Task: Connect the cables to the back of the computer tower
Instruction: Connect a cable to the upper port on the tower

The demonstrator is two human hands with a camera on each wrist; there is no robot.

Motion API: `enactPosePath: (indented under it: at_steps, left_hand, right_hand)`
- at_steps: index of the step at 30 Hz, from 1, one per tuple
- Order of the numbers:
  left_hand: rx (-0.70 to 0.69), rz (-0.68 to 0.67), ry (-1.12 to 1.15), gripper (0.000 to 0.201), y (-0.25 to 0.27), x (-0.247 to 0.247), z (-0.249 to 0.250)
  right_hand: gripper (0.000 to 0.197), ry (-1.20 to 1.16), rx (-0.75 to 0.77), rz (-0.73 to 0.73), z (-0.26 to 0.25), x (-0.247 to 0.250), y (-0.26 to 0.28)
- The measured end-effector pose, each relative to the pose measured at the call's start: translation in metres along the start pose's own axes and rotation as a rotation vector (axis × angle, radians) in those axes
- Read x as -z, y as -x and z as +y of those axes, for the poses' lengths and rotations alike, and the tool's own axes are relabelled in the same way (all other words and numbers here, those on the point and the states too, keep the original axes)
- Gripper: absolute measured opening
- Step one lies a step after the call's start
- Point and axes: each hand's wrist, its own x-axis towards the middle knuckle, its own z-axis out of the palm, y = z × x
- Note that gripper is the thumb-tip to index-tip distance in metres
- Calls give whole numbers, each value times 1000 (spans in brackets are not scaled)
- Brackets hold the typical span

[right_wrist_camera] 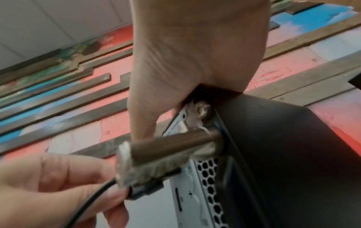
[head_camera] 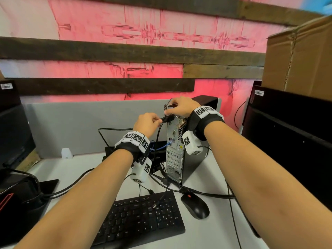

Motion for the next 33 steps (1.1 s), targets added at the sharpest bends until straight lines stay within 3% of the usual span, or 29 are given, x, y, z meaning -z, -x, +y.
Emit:
enactPosePath:
  at_steps: [5, 9, 11, 14, 19, 33]
  left_hand:
    - [-29, 96, -65, 23, 0, -6, 1]
    - [-55, 141, -93, 23, -1, -8, 0]
    - [-67, 151, -124, 23, -2, -9, 0]
    - [-98, 155, -158, 23, -2, -9, -2]
    - [-128, 155, -168, 22, -2, -8, -4]
    - [-192, 81, -121, 22, -6, -4, 2]
  right_hand:
    - [45, -5, 6, 63, -2, -2, 0]
    - [56, -86, 17, 118, -1, -5, -1]
    - [51, -88, 16, 119, -1, -5, 0]
    - [34, -76, -2, 107, -1, -3, 3]
    - [46, 5, 20, 90, 1, -3, 4]
    - [31, -5, 73, 123, -5, -3, 11]
